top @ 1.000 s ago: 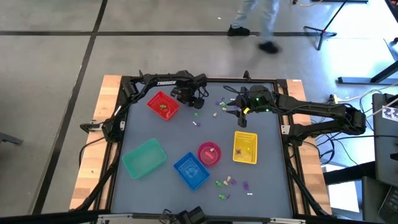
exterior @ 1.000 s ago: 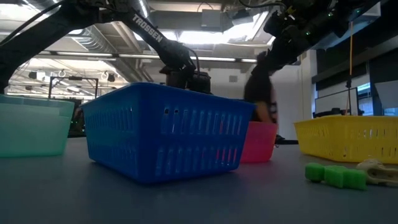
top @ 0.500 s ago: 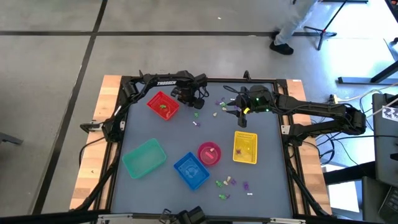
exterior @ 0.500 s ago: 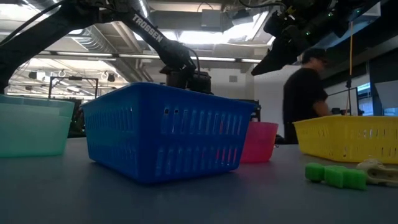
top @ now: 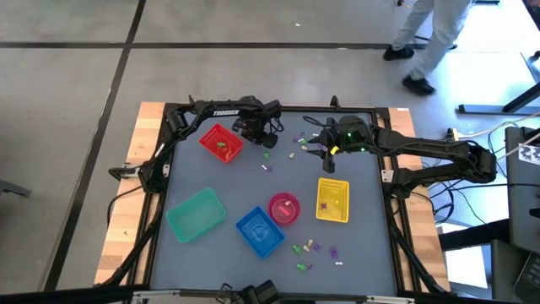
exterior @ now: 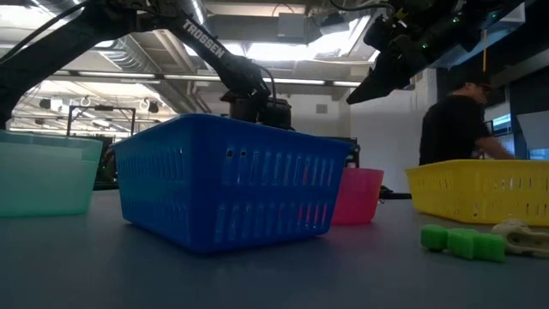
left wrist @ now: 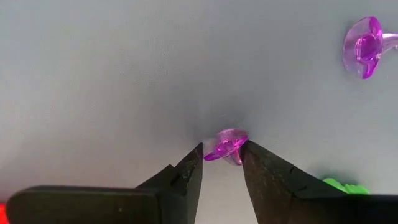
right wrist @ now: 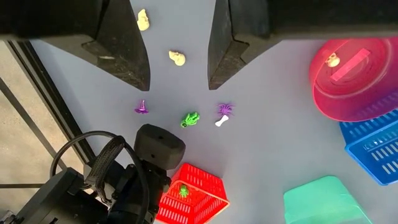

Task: Sort Halloween decoration
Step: Put the violet witch hat toy into the blue bin

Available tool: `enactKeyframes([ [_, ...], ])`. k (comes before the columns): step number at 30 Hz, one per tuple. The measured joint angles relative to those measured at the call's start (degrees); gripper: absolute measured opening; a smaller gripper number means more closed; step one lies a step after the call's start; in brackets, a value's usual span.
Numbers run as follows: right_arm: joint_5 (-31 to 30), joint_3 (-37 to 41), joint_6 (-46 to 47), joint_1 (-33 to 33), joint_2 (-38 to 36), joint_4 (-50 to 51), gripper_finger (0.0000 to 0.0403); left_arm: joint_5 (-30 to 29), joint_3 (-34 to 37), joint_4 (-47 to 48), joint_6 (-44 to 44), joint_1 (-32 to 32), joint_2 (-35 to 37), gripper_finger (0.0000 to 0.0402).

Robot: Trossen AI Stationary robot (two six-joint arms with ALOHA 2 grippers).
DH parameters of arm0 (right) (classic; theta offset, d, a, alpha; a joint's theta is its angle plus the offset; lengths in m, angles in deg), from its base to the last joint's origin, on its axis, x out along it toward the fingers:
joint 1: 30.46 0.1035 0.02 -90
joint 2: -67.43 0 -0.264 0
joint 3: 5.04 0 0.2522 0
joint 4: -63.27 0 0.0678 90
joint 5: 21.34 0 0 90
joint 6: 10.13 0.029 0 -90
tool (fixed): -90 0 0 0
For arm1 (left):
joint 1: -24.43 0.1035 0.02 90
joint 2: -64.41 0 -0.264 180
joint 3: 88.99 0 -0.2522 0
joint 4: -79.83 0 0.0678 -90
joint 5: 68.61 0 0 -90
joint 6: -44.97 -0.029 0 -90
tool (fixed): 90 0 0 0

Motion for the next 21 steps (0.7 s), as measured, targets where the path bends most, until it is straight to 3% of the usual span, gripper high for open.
enactKeyframes([
  [21, 0.0, 0.0, 0.0, 0.0, 0.0, 0.0, 0.0159, 1.3, 0.0, 0.0, 0.0, 0.1, 0.0, 0.0105],
])
